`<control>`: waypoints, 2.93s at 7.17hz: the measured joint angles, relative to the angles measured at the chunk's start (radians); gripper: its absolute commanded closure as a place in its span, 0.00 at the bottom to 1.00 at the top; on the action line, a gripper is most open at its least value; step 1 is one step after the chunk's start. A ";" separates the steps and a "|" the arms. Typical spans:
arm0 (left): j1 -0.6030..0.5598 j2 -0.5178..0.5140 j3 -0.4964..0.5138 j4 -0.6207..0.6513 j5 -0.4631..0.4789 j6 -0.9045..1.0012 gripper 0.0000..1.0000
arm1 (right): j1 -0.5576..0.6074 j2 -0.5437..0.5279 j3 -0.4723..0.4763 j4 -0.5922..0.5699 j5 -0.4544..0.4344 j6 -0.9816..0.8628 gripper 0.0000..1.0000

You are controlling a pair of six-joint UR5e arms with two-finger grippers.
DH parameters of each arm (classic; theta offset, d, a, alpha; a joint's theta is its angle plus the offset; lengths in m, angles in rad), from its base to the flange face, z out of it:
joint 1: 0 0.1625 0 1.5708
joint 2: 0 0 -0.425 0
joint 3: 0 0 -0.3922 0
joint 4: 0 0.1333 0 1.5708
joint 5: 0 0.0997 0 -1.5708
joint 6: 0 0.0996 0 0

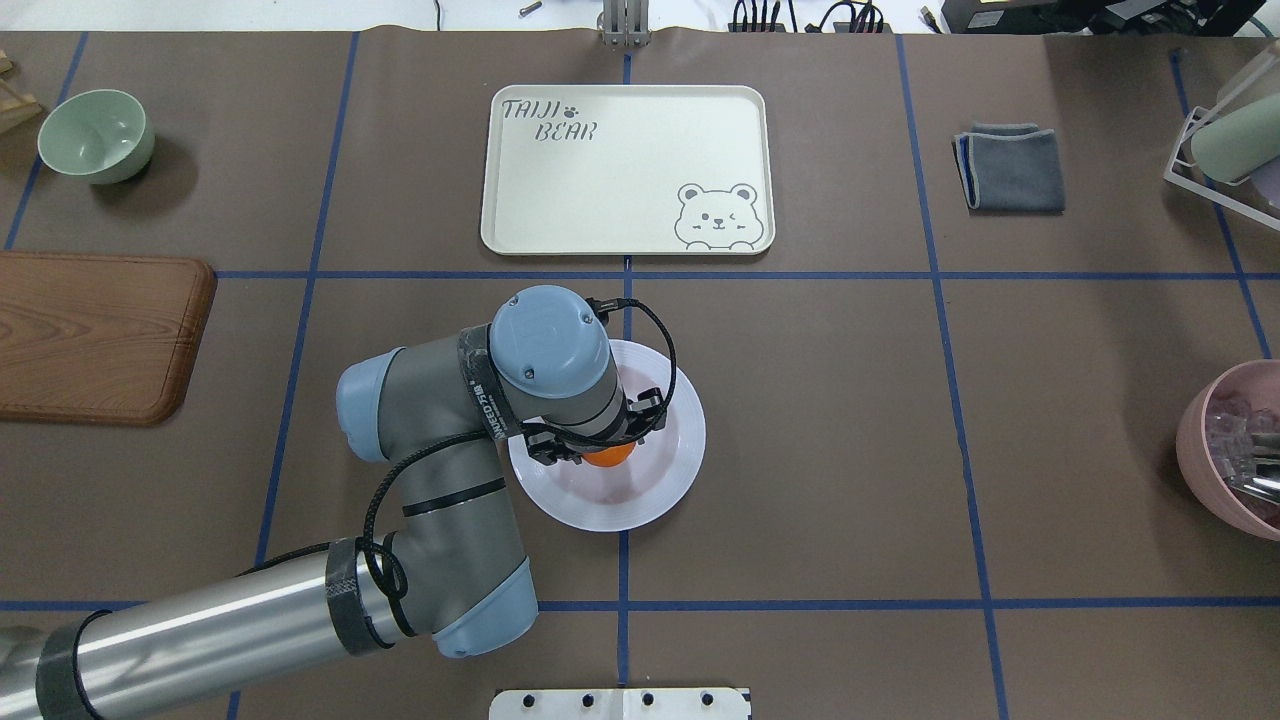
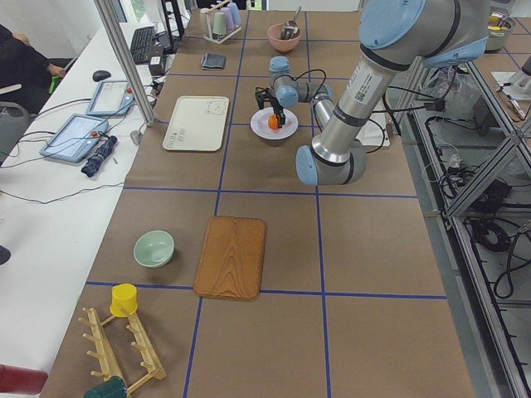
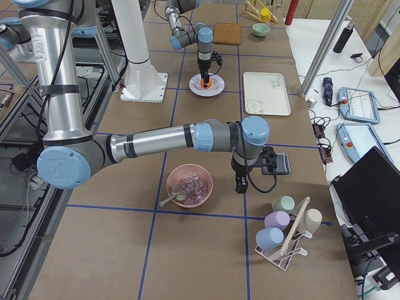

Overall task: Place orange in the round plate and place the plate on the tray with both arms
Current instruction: 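Release the orange onto the plate and withdraw the left gripper, then reach the right gripper toward the rim of the white plate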

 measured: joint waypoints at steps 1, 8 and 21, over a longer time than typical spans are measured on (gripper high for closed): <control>0.000 0.000 -0.005 -0.001 0.000 0.000 0.02 | 0.000 0.000 0.000 0.000 0.001 0.000 0.00; -0.220 0.186 -0.215 0.049 -0.004 0.329 0.02 | -0.214 0.004 0.130 0.270 0.083 0.541 0.00; -0.813 0.522 -0.178 0.035 -0.316 0.924 0.02 | -1.008 0.229 -0.047 1.272 -0.664 1.798 0.00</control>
